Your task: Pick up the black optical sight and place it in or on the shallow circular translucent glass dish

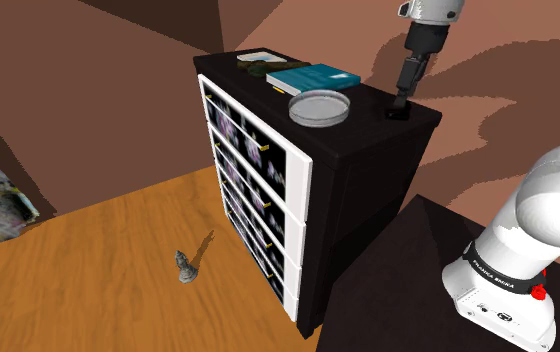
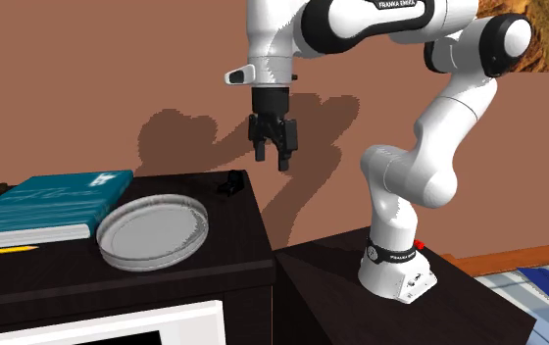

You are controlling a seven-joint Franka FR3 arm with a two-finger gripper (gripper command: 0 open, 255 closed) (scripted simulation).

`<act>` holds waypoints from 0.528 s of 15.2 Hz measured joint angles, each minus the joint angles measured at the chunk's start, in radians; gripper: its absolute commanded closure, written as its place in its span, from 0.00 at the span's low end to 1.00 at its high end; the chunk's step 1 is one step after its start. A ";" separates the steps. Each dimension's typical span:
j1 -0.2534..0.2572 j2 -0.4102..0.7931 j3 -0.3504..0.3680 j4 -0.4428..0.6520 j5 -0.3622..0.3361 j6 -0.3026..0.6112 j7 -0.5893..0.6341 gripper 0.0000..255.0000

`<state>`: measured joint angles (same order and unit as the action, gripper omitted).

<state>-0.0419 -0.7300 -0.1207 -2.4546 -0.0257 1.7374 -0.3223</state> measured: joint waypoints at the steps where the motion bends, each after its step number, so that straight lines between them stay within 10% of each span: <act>1: -0.007 0.017 -0.019 -0.001 -0.018 0.020 -0.027 0.00; 8: -0.048 0.117 -0.146 0.014 -0.123 0.133 -0.209 0.00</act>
<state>-0.0901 -0.6131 -0.2667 -2.4404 -0.1491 1.8701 -0.5315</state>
